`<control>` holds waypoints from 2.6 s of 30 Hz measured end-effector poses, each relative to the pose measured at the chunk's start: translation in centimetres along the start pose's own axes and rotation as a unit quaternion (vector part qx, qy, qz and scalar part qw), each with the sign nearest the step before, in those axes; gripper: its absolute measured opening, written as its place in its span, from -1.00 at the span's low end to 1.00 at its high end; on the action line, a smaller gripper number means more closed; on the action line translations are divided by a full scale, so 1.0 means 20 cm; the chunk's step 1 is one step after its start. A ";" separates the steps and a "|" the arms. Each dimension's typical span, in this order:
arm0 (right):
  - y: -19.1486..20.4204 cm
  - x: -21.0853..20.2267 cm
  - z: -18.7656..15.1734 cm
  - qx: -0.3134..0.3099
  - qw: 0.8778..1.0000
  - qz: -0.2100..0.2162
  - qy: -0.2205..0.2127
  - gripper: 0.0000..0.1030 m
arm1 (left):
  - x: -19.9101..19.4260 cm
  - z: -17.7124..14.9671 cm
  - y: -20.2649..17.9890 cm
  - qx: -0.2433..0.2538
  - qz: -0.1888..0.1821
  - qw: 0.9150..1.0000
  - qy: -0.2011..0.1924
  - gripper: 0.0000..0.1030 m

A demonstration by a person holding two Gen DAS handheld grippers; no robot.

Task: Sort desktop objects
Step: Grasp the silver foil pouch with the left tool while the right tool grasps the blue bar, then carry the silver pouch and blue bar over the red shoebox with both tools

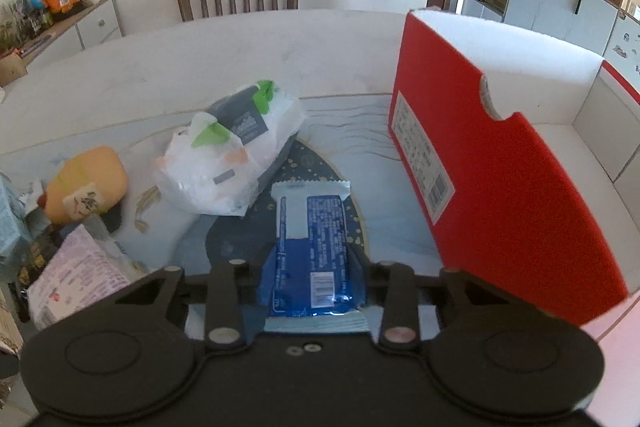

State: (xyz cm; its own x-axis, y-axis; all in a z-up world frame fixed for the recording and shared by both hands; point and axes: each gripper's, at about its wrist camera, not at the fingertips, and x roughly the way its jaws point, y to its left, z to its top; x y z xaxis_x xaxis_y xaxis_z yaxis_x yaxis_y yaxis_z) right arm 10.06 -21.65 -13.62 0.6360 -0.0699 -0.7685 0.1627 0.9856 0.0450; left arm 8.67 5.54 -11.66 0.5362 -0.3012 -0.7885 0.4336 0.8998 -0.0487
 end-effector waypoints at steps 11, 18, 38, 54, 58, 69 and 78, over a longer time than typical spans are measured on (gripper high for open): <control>-0.02 -0.20 -0.01 0.005 1.000 0.020 -0.010 -0.31 | -0.13 0.03 -0.04 0.006 -0.006 1.000 -0.018 0.01; -0.04 -0.31 -0.03 0.009 0.999 0.035 -0.018 -0.31 | -0.22 0.08 -0.08 0.013 -0.014 0.999 -0.039 0.01; -0.19 -0.59 0.09 -0.003 0.996 0.070 -0.050 -0.31 | -0.34 0.32 -0.25 0.029 -0.039 0.996 -0.068 0.01; -0.54 -0.62 0.24 -0.008 0.995 0.075 -0.059 -0.31 | -0.25 0.63 -0.68 0.078 -0.066 0.991 -0.082 0.01; -0.65 -0.61 0.26 -0.010 0.996 0.072 -0.058 -0.31 | -0.20 0.70 -0.82 0.088 -0.073 0.990 -0.081 0.01; -0.96 -0.53 0.30 -0.011 0.997 0.057 -0.051 -0.31 | -0.04 0.87 -1.17 0.122 -0.084 0.987 -0.069 0.01; -1.12 -0.43 0.33 0.000 0.998 0.054 -0.035 -0.31 | 0.12 0.97 -1.41 0.163 -0.099 0.980 -0.053 0.01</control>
State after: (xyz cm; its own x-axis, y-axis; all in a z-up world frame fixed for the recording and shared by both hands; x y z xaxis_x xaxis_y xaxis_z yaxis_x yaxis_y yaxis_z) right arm 5.94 -44.06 -3.82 0.7016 0.0265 -0.7121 0.0905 0.9879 0.1260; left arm 11.81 -26.76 -0.29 0.4828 -0.5062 -0.7146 0.7358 0.6769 0.0177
